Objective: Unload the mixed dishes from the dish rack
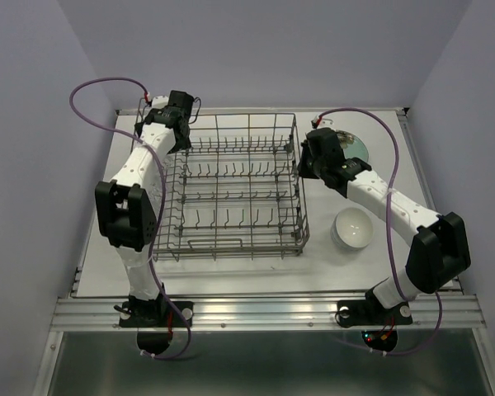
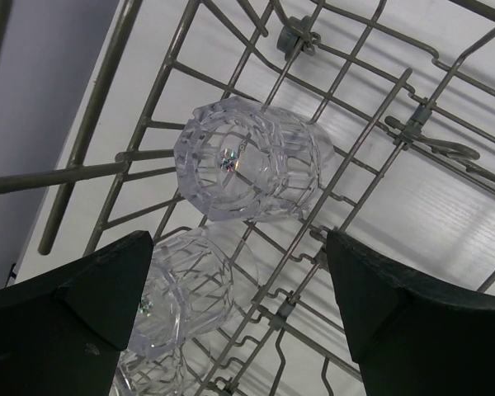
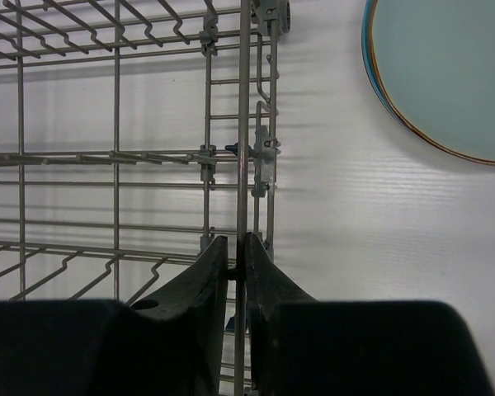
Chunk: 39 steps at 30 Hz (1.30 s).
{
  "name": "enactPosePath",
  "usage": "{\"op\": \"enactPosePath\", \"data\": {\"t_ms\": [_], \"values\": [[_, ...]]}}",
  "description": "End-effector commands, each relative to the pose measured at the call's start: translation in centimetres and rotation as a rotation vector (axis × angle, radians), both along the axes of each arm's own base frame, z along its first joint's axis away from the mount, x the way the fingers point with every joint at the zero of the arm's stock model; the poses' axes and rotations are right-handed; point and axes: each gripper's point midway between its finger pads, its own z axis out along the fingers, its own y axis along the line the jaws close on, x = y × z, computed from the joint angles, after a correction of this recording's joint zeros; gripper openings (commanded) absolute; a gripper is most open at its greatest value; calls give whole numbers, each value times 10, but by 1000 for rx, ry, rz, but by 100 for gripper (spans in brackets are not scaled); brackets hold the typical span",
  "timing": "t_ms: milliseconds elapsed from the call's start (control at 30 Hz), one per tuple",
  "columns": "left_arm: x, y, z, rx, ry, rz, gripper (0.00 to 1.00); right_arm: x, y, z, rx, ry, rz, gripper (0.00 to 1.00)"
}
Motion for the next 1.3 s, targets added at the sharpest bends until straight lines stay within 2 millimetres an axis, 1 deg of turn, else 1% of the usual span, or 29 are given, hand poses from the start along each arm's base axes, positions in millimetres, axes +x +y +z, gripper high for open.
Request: {"op": "enactPosePath", "data": {"t_ms": [0, 33, 133, 167, 267, 367, 500, 633, 767, 867, 1067, 1167, 1267], "values": [[10, 6, 6, 1, -69, 68, 99, -6, 8, -1, 13, -1, 29, 14], [14, 6, 5, -3, -90, 74, 99, -6, 10, -1, 16, 0, 36, 13], [19, 7, 2, -5, -131, 100, 99, -7, 12, 1, 25, 1, 52, 13], [18, 8, -2, -6, -129, 103, 99, -8, 13, 0, 26, 2, 56, 13], [17, 8, -5, -18, -144, 134, 99, -9, 16, 0, 34, 3, 74, 12], [14, 13, -8, -9, -157, 182, 99, -10, 18, 1, 43, 7, 86, 12], [10, 18, -7, -2, -179, 231, 99, -13, 27, 1, 70, 17, 129, 11], [9, 19, -10, -19, -196, 256, 99, -13, 26, 0, 67, 16, 128, 11], [3, 22, -19, -18, -192, 314, 99, -13, 26, 1, 70, 14, 128, 10], [2, 25, -22, -18, -215, 356, 99, -14, 28, 1, 75, 17, 138, 8], [6, 27, -20, -22, -271, 381, 99, -18, 32, -2, 86, 31, 162, 8], [9, 27, -21, -23, -283, 389, 99, -18, 33, 1, 91, 26, 168, 8], [14, 28, -15, -25, -309, 397, 99, -19, 35, 0, 97, 30, 180, 8]]}}
